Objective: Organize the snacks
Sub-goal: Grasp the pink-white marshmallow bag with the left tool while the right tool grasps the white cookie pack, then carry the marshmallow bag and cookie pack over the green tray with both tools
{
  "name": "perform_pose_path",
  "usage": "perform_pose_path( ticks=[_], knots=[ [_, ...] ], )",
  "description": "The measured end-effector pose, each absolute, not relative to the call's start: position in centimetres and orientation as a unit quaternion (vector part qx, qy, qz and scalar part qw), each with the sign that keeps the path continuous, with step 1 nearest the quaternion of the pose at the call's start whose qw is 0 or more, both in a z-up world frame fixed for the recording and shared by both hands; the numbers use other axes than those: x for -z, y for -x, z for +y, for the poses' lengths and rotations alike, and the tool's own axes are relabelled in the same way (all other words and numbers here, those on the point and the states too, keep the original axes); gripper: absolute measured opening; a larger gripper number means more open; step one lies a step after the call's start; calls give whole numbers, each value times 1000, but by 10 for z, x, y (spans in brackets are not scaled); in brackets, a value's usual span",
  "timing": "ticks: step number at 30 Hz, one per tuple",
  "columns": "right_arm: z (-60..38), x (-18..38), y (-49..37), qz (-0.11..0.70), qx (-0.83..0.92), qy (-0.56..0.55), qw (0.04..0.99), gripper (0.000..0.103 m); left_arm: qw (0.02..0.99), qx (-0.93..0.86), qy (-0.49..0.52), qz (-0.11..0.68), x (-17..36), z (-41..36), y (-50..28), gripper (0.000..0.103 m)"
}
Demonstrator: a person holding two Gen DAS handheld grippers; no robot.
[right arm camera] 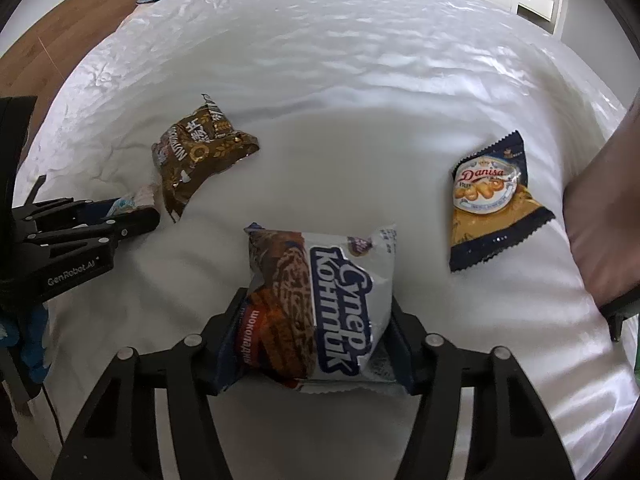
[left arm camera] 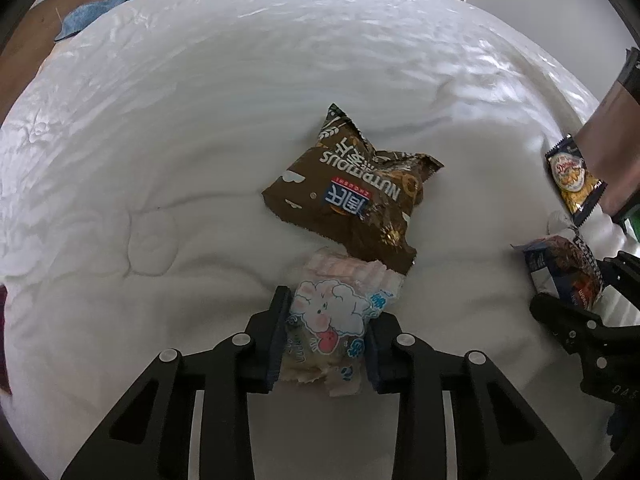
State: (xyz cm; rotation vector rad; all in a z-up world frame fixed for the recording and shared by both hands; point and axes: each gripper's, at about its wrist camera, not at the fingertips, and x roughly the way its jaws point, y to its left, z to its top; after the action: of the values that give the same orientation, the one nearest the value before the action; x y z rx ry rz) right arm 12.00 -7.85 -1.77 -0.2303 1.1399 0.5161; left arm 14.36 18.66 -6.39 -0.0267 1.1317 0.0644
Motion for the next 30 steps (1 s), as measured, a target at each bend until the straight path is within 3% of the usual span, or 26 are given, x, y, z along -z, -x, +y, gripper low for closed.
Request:
perform_pose_path(
  ticks=[17, 30],
  knots=[
    [-116, -25, -84, 511, -280, 62, 811, 103, 855, -42, 33, 517, 26, 167, -94, 27],
    [-181, -44, -4, 509, -293, 57, 808, 103, 847, 19, 27, 531, 16, 78, -26, 27]
  ],
)
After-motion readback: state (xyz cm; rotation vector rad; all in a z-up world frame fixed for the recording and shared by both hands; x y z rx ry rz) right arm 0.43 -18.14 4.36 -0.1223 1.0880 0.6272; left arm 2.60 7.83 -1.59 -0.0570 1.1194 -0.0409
